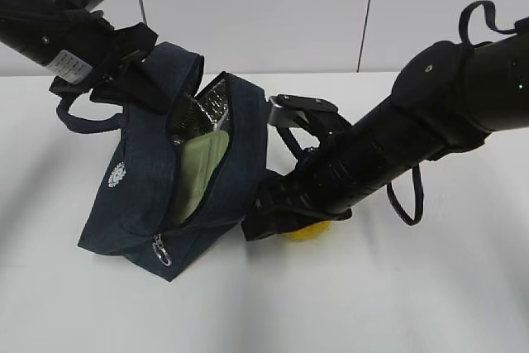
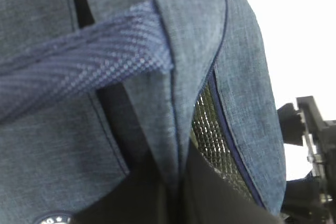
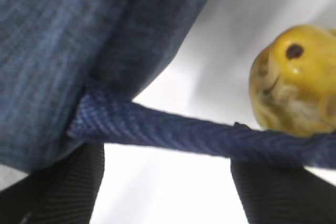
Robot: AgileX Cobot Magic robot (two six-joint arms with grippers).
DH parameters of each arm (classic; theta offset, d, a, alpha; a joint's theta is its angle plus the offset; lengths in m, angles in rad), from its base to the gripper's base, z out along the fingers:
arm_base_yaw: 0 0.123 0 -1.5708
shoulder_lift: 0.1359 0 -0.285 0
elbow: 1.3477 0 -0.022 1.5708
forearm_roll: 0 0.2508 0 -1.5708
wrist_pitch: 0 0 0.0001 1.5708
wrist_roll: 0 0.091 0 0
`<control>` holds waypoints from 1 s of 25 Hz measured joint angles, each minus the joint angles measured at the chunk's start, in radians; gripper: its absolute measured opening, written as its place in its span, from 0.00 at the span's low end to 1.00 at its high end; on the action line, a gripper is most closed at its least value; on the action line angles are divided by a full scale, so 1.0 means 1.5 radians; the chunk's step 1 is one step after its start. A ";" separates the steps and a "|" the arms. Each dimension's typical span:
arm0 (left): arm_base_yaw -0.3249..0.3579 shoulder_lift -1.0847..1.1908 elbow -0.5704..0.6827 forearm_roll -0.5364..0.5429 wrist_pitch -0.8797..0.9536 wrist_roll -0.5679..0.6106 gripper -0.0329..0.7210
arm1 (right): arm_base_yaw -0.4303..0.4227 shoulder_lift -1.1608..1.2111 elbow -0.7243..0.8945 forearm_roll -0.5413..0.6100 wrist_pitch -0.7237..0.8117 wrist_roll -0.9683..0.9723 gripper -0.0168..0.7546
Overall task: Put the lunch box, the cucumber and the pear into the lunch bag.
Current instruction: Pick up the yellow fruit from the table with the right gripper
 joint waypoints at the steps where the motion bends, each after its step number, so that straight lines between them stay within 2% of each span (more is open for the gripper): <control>1: 0.000 0.000 0.000 0.001 0.000 0.000 0.04 | 0.000 -0.005 0.000 0.000 -0.004 -0.004 0.74; 14: 0.001 0.000 0.000 0.004 0.003 0.000 0.04 | 0.000 -0.059 0.002 -0.063 -0.028 0.008 0.74; 25: 0.001 0.000 0.000 0.005 0.003 0.000 0.04 | 0.000 -0.073 0.003 -0.120 -0.116 0.010 0.74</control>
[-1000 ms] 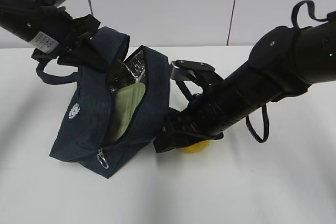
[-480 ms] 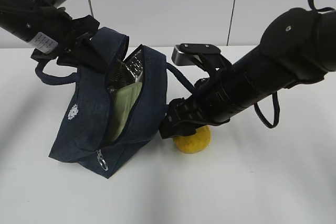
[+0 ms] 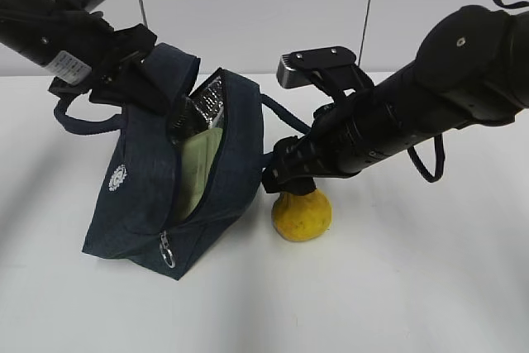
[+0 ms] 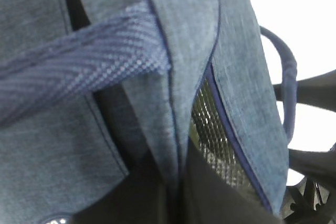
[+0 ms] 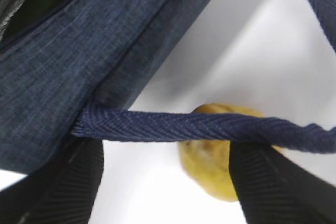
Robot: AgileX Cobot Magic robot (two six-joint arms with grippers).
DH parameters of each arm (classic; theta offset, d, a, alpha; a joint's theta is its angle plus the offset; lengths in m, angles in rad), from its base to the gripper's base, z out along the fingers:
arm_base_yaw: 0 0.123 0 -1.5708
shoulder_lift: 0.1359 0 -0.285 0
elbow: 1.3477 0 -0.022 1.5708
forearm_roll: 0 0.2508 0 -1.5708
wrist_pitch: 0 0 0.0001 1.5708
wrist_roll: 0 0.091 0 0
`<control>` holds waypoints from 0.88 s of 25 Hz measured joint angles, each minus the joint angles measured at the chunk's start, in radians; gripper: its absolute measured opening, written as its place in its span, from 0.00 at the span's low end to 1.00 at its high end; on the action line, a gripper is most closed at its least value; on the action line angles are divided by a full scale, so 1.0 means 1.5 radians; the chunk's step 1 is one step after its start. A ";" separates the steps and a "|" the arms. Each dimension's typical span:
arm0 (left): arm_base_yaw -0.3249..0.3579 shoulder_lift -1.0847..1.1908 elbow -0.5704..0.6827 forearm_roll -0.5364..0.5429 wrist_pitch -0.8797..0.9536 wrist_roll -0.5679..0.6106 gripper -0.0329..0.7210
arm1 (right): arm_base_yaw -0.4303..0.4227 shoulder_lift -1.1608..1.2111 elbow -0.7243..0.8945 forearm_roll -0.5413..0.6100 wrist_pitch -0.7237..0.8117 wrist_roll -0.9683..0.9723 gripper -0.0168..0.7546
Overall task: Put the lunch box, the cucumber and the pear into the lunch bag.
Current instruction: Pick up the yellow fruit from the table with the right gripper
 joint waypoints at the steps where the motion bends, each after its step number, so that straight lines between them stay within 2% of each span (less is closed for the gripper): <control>1: 0.000 0.000 0.000 0.000 0.000 0.000 0.04 | 0.000 0.000 0.000 -0.008 -0.011 0.000 0.74; 11: 0.000 0.000 0.000 0.000 0.000 0.000 0.04 | 0.000 0.004 0.000 -0.033 -0.048 -0.001 0.74; 22: 0.000 0.000 0.000 -0.001 0.000 0.000 0.04 | 0.000 0.092 0.000 -0.038 -0.104 -0.014 0.74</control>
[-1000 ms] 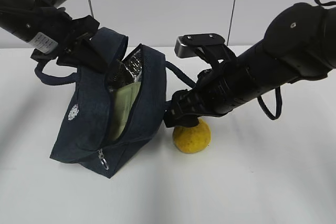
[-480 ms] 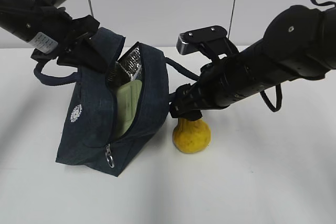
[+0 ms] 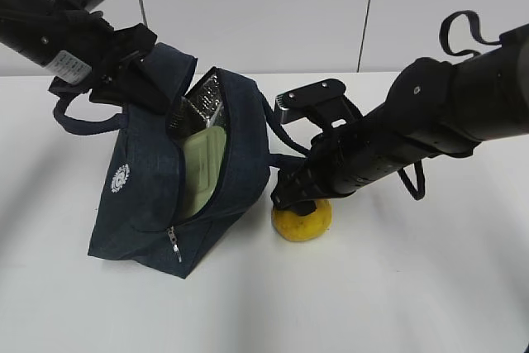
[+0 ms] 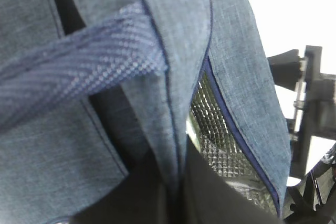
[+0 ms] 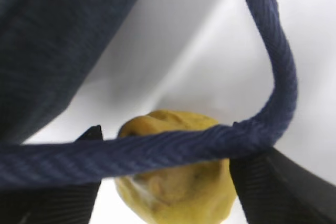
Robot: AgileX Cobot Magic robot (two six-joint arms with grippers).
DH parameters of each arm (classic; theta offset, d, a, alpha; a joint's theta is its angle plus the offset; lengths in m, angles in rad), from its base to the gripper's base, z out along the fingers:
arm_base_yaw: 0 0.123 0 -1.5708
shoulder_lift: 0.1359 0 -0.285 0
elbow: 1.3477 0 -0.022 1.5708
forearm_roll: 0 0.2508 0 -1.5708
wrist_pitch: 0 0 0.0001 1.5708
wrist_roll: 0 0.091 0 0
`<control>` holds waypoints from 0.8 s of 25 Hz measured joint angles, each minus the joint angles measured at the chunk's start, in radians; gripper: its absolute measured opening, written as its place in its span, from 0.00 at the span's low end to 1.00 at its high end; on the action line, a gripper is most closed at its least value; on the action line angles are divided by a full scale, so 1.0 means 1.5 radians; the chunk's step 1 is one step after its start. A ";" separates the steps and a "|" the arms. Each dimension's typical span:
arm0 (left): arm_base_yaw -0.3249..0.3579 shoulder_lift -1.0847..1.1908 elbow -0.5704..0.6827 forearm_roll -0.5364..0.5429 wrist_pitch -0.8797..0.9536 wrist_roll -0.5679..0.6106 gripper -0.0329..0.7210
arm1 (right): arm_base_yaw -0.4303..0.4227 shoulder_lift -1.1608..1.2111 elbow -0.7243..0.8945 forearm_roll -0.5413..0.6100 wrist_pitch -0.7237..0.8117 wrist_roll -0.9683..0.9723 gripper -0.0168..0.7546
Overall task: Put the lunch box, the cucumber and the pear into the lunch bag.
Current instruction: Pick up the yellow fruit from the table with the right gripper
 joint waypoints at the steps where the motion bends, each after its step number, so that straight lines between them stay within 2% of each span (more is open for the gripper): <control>1: 0.000 0.000 0.000 0.000 0.000 0.000 0.04 | 0.000 0.008 0.000 0.000 -0.001 -0.001 0.74; 8: 0.000 0.000 0.000 0.001 0.000 0.000 0.04 | 0.000 0.021 0.000 0.000 -0.015 -0.004 0.73; 14: 0.000 0.000 0.000 0.005 0.000 0.000 0.04 | 0.000 0.021 -0.001 0.002 -0.019 -0.004 0.59; 20: 0.000 0.000 0.000 0.008 0.000 0.000 0.04 | -0.001 0.012 -0.001 -0.011 0.008 -0.004 0.57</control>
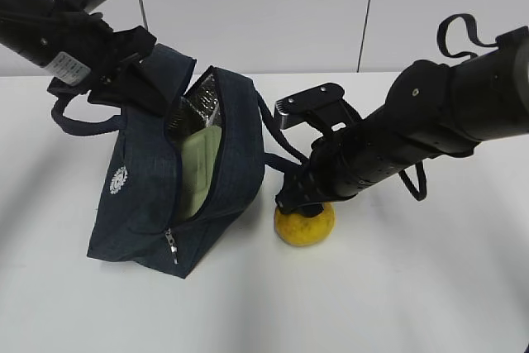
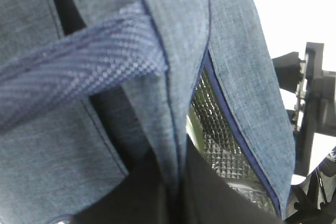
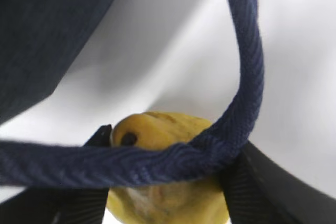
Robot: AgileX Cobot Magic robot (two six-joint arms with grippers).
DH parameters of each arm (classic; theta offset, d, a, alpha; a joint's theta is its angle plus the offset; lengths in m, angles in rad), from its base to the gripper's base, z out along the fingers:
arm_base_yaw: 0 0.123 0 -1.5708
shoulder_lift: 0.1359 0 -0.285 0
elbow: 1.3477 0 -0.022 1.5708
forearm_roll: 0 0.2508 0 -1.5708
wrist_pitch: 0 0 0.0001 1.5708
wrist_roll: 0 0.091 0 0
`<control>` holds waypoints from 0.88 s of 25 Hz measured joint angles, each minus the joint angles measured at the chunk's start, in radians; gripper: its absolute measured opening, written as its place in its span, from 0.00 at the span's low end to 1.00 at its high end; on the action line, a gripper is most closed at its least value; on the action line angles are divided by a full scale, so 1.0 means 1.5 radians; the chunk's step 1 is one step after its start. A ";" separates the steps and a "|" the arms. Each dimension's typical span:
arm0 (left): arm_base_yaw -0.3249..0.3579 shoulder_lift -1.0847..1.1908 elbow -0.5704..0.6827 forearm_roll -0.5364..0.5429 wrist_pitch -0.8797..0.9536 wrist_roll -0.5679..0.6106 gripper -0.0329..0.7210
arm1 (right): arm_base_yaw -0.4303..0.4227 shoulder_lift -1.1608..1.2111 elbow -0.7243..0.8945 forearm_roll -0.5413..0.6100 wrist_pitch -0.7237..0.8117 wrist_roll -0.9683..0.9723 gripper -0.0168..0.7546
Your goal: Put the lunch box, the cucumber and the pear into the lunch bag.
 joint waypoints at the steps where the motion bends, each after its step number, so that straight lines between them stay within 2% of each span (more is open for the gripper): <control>1: 0.000 0.000 0.000 0.001 0.000 0.000 0.04 | -0.003 -0.007 0.000 -0.009 0.013 0.000 0.57; 12: 0.000 0.000 0.000 0.001 0.000 0.000 0.04 | -0.022 -0.080 0.000 -0.128 0.219 0.039 0.56; 16: 0.000 0.000 0.000 0.001 0.000 0.000 0.04 | -0.022 -0.113 0.001 -0.134 0.289 0.046 0.56; 22: 0.000 0.000 0.000 0.001 -0.001 0.000 0.04 | -0.022 -0.198 -0.058 -0.100 0.312 0.048 0.56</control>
